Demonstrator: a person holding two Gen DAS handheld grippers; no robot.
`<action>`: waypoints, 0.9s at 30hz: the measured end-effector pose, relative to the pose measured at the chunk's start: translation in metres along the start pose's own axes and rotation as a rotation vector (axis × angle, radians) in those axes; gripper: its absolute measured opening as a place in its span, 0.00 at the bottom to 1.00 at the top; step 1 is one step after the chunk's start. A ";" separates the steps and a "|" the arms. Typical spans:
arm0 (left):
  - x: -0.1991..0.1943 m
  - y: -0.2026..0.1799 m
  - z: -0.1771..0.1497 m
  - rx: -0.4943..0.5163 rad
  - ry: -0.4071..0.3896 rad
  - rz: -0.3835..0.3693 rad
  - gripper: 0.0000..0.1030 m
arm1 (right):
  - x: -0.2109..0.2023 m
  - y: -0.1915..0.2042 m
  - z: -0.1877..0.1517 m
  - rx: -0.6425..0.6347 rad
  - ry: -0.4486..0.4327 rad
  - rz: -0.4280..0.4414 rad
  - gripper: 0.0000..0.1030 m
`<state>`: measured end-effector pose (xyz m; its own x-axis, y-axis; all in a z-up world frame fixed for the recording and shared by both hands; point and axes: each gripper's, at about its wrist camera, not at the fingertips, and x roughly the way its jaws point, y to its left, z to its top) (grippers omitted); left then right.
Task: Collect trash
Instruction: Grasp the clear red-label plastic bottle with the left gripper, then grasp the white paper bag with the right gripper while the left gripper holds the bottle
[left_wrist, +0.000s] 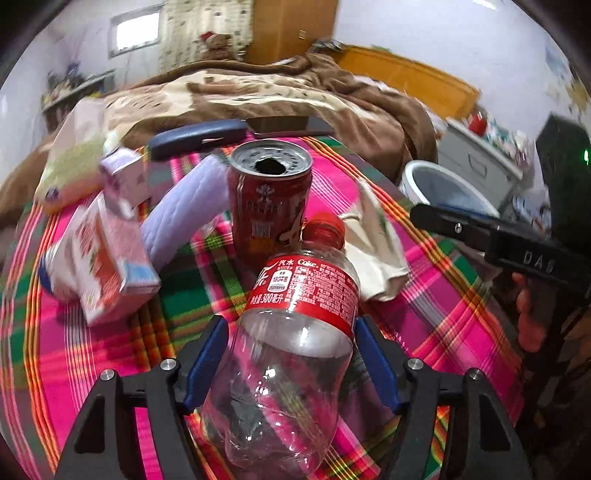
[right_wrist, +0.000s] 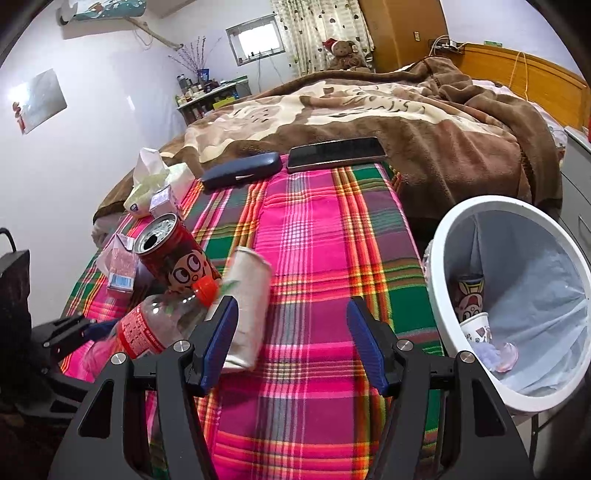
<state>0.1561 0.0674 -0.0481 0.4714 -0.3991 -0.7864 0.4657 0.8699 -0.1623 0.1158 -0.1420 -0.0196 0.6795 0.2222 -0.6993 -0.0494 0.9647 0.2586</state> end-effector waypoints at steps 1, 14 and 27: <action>-0.002 0.003 -0.002 -0.019 -0.005 -0.003 0.67 | 0.002 0.002 0.000 -0.001 0.004 0.003 0.61; -0.027 0.021 -0.041 -0.259 -0.127 0.070 0.65 | 0.023 0.018 -0.008 -0.045 0.060 -0.011 0.61; -0.019 0.019 -0.040 -0.284 -0.103 0.092 0.65 | 0.030 0.029 -0.018 -0.099 0.084 -0.005 0.61</action>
<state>0.1267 0.1032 -0.0603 0.5817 -0.3297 -0.7436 0.1971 0.9440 -0.2644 0.1217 -0.1054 -0.0447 0.6162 0.2249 -0.7548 -0.1213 0.9740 0.1912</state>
